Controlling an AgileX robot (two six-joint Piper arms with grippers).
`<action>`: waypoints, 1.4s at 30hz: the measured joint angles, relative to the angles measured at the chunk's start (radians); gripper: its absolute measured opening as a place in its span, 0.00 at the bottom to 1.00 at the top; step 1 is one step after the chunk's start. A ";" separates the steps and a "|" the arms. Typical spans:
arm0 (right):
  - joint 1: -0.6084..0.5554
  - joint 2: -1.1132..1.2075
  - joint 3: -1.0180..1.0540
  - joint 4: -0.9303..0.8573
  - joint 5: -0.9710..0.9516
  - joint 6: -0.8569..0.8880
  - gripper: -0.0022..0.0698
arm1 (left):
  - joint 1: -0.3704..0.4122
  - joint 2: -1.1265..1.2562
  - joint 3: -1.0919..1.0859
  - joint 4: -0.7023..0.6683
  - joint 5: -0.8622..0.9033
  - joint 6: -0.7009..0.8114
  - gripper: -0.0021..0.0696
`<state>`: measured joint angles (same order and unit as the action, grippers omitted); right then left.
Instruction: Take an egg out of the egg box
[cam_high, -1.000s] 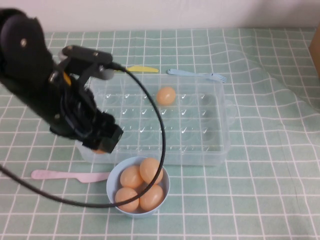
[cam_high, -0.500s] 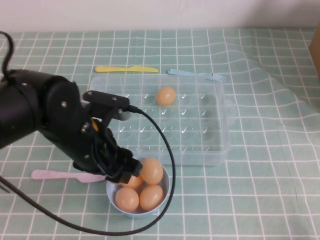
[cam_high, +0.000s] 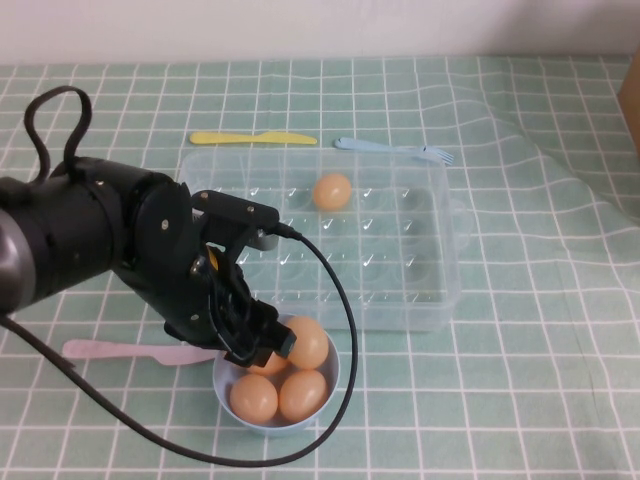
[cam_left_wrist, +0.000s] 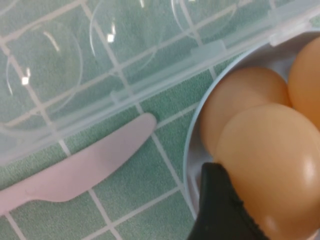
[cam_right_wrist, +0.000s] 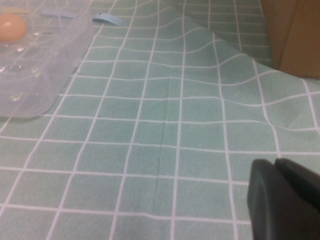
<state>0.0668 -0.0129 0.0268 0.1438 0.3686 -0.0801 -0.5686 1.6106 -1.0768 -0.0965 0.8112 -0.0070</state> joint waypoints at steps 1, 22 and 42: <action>0.000 0.000 0.000 0.000 0.000 0.000 0.01 | 0.000 0.001 0.000 0.000 0.000 0.007 0.50; 0.000 0.000 0.000 0.000 0.000 0.000 0.01 | 0.000 -0.208 0.000 0.050 -0.002 0.002 0.67; 0.000 0.000 0.000 0.000 0.000 0.000 0.01 | 0.000 -1.000 0.544 0.063 -0.477 0.022 0.03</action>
<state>0.0668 -0.0129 0.0268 0.1438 0.3686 -0.0801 -0.5686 0.6103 -0.5330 -0.0339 0.3343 0.0153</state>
